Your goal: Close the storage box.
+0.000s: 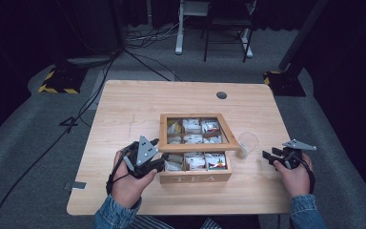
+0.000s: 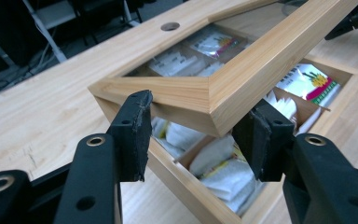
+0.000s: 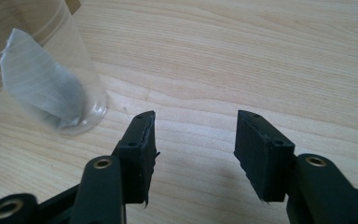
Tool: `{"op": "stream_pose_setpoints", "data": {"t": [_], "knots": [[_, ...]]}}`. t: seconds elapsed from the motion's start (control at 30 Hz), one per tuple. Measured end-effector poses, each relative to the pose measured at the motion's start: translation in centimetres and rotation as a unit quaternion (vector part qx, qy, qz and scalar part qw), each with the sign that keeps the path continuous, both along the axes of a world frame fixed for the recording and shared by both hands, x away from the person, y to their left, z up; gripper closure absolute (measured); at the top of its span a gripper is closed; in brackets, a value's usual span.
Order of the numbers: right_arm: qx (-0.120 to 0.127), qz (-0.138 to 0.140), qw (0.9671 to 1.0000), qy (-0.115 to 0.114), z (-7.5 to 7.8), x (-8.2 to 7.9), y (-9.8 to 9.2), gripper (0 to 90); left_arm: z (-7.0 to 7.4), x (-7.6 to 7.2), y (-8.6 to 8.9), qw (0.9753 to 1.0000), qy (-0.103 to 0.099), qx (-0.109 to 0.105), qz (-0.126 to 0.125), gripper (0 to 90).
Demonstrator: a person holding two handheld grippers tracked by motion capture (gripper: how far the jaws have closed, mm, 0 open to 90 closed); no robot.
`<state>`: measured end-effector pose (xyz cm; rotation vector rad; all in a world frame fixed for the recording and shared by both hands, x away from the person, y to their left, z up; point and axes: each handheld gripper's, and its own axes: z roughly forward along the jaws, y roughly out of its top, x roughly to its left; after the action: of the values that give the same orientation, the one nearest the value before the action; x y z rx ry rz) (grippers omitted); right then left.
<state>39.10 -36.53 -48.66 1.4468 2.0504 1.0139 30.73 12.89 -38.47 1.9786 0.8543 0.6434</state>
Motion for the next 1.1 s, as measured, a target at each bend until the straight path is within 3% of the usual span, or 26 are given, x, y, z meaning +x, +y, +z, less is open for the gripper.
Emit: {"op": "stream_pose_setpoints", "data": {"t": [0.63,1.1], "knots": [[0.005,0.001,1.0000,-0.004,0.2,-0.1,0.1,48.8,-2.2,-0.9,0.0,0.9985,0.055,0.004,0.000,47.4],[0.006,0.001,1.0000,-0.007,0.3,0.0,0.1,48.6,-2.8,-1.0,-0.2,0.9960,0.086,0.026,-0.007,47.1]]}}
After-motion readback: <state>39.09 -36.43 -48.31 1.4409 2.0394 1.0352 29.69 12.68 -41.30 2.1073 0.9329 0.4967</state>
